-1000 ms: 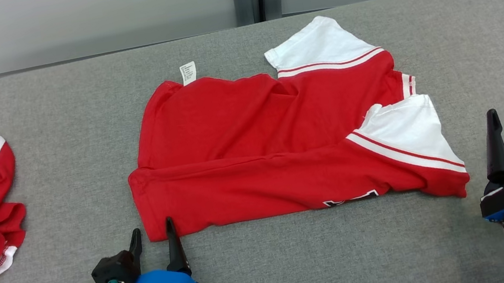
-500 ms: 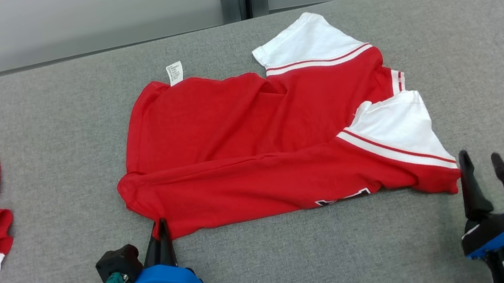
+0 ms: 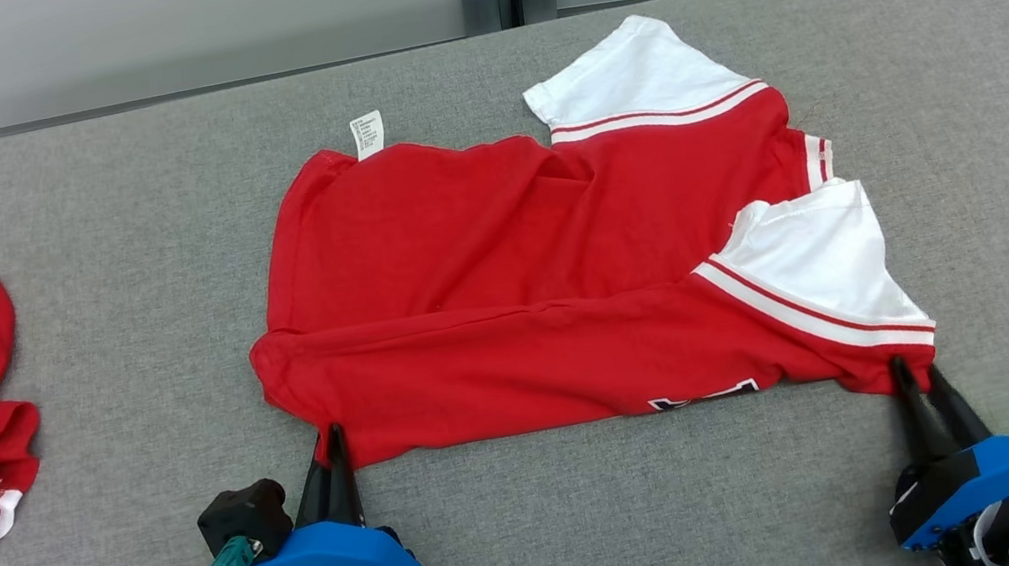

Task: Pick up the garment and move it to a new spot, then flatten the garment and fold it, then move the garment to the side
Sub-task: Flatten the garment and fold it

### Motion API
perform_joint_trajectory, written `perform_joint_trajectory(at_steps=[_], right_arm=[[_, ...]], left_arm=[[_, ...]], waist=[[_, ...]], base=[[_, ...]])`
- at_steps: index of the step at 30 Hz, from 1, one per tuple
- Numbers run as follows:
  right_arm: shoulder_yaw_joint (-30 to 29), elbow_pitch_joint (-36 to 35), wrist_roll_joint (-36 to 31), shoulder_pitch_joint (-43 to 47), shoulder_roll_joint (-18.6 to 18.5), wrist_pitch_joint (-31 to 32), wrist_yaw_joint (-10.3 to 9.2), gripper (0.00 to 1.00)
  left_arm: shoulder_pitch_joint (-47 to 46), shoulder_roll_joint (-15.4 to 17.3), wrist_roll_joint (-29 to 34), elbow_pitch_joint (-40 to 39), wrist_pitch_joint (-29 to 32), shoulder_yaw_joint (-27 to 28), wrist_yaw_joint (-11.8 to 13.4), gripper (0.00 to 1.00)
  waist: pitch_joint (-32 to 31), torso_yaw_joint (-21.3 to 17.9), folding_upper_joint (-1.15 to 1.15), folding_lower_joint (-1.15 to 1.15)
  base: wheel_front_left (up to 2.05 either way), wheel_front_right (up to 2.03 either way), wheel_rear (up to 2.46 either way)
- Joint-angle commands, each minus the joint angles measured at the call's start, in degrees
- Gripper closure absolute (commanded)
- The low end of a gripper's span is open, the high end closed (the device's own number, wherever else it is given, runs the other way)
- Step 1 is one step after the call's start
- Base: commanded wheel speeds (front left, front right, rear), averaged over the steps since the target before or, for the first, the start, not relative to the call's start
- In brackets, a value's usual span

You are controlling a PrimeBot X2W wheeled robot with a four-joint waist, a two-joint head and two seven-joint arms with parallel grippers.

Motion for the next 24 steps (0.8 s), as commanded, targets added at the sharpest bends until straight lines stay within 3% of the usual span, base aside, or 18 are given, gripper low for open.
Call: perform_joint_trajectory(at_steps=[1,12,24], right_arm=[[1.03,1.35,0.67,0.28,0.80,0.91,0.06,1.00],[-4.30,-2.72,1.27,-0.10,-3.08,0.49,0.04,1.00],[-5.62,-2.58,2.02,9.62,-5.77,0.36,-0.03,1.00]], left_arm=[[0.39,-0.02,0.25,-0.32,0.16,0.31,-0.19,1.00],[2.61,0.09,2.43,-5.61,0.08,3.29,0.75,1.00],[13.35,0.33,3.30,-8.13,0.01,4.65,1.60,1.00]], waist=[[-0.02,0.03,0.01,0.00],[-3.51,0.60,0.01,0.00],[-11.40,3.50,0.01,0.00]], base=[[0.00,0.00,0.00],[0.00,0.00,0.00],[0.00,0.00,0.00]])
